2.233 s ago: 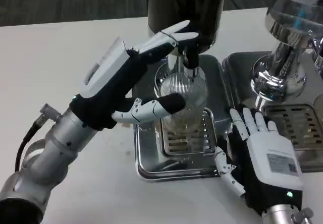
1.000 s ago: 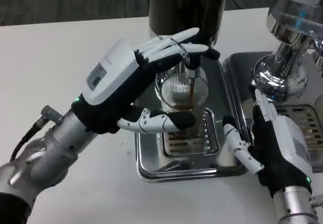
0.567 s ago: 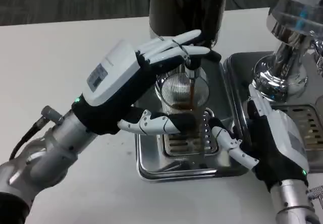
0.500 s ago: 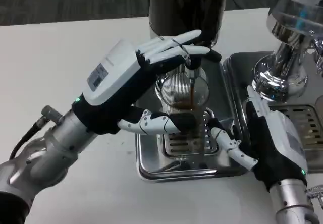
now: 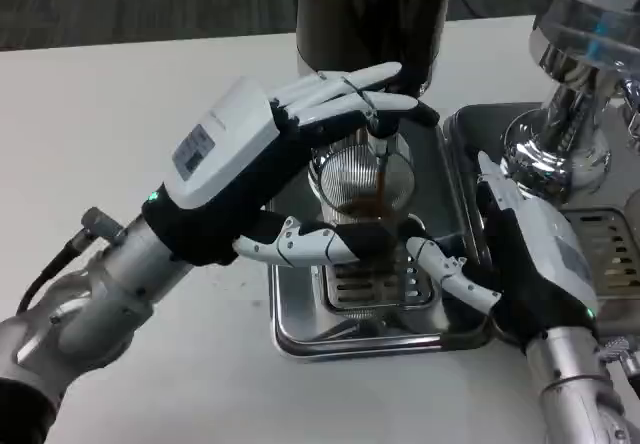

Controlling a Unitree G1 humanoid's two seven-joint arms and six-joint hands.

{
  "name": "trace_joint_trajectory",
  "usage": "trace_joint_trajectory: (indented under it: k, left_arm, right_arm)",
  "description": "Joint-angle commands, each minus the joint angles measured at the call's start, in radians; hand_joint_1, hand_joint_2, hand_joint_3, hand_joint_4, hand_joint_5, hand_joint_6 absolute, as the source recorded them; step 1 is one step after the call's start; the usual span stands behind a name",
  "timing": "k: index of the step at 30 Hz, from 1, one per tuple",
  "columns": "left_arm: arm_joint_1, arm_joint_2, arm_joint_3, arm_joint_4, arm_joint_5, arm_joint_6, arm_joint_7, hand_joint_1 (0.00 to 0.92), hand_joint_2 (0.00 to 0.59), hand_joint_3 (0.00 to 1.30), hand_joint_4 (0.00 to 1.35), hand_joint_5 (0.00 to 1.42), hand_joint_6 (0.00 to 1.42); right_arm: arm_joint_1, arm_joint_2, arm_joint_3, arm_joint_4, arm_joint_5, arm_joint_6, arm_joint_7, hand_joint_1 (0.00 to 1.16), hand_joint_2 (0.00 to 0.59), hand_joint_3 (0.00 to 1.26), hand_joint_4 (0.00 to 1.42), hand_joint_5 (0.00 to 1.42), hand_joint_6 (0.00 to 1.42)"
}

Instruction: Grasp the cup under the faucet to collect the drink, then remove the cup.

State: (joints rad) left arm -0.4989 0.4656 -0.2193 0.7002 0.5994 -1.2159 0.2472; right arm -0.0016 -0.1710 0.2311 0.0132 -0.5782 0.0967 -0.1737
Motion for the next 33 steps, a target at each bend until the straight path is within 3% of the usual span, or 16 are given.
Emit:
trace_joint_trajectory:
  k: [1, 15, 33]
  left_arm:
    - [0.021, 0.004, -0.037, -0.026, 0.049, -0.026, -0.027, 0.000, 0.156, 0.36, 0.17, 0.39, 0.31]
    - [0.029, 0.005, -0.036, -0.035, 0.044, -0.015, -0.026, 0.000, 0.156, 0.37, 0.18, 0.39, 0.31]
    - [0.048, 0.013, -0.028, -0.057, 0.035, 0.001, -0.027, 0.000, 0.158, 0.38, 0.18, 0.39, 0.31]
  right_arm:
    - [-0.011, -0.007, 0.001, 0.004, 0.012, 0.012, 0.030, 0.32, 0.222, 0.00, 0.00, 0.00, 0.00]
    - [-0.009, -0.008, -0.009, -0.012, 0.054, 0.017, 0.083, 0.34, 0.203, 0.00, 0.00, 0.00, 0.00]
    - [-0.076, -0.010, -0.006, 0.040, 0.069, 0.037, 0.133, 0.42, 0.205, 0.00, 0.00, 0.00, 0.00]
